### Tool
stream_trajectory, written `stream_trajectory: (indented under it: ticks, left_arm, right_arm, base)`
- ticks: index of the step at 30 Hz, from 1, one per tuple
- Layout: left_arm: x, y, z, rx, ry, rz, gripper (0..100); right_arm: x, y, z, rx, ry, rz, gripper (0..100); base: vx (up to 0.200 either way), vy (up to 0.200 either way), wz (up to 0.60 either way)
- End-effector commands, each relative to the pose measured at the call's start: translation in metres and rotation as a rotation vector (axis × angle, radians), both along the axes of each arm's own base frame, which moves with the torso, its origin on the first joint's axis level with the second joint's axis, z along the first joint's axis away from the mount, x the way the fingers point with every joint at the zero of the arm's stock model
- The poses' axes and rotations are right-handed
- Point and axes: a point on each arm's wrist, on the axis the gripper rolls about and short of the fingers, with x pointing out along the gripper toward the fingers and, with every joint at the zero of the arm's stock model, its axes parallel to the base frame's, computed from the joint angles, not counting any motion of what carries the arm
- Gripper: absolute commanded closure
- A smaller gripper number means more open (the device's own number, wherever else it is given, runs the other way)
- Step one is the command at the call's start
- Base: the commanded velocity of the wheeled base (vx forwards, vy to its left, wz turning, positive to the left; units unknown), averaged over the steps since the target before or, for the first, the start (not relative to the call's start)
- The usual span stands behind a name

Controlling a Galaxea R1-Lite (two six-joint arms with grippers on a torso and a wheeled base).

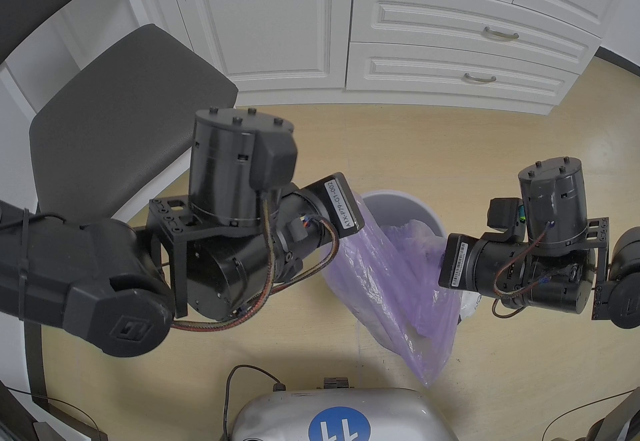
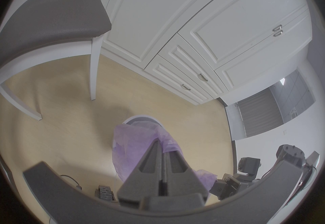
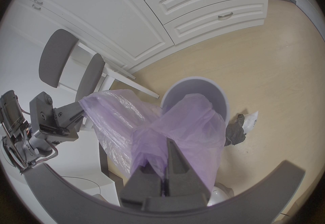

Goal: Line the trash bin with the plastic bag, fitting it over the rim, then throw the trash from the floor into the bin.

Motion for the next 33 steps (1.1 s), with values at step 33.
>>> stream_trajectory:
  ticks: [33]
  left_arm:
    - [0.029,-0.011,-0.030,-0.032,0.052,0.041,100]
  right_arm:
    - [0.036,0.006,-0.022,0.101,-0.048,-0.088,100]
  base:
    - [0.000,0.000,0.00]
